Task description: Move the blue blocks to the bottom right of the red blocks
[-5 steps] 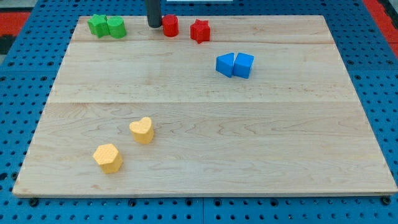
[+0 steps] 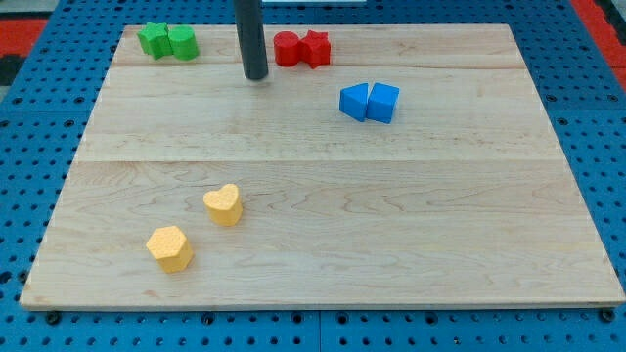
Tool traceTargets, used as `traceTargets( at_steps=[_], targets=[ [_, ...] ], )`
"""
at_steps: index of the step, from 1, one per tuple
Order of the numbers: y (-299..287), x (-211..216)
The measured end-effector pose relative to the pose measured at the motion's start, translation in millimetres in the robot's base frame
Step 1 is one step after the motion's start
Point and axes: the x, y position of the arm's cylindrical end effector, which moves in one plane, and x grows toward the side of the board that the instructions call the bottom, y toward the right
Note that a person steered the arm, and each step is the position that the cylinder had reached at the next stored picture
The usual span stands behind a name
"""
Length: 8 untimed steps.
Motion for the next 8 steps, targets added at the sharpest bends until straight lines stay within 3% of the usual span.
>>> traceTargets(
  at_steps=[1, 2, 3, 4, 5, 7, 8],
  targets=[
    [95, 68],
    [172, 77],
    [177, 52],
    [128, 26],
    [116, 16],
    [152, -6],
    [113, 7]
  ],
)
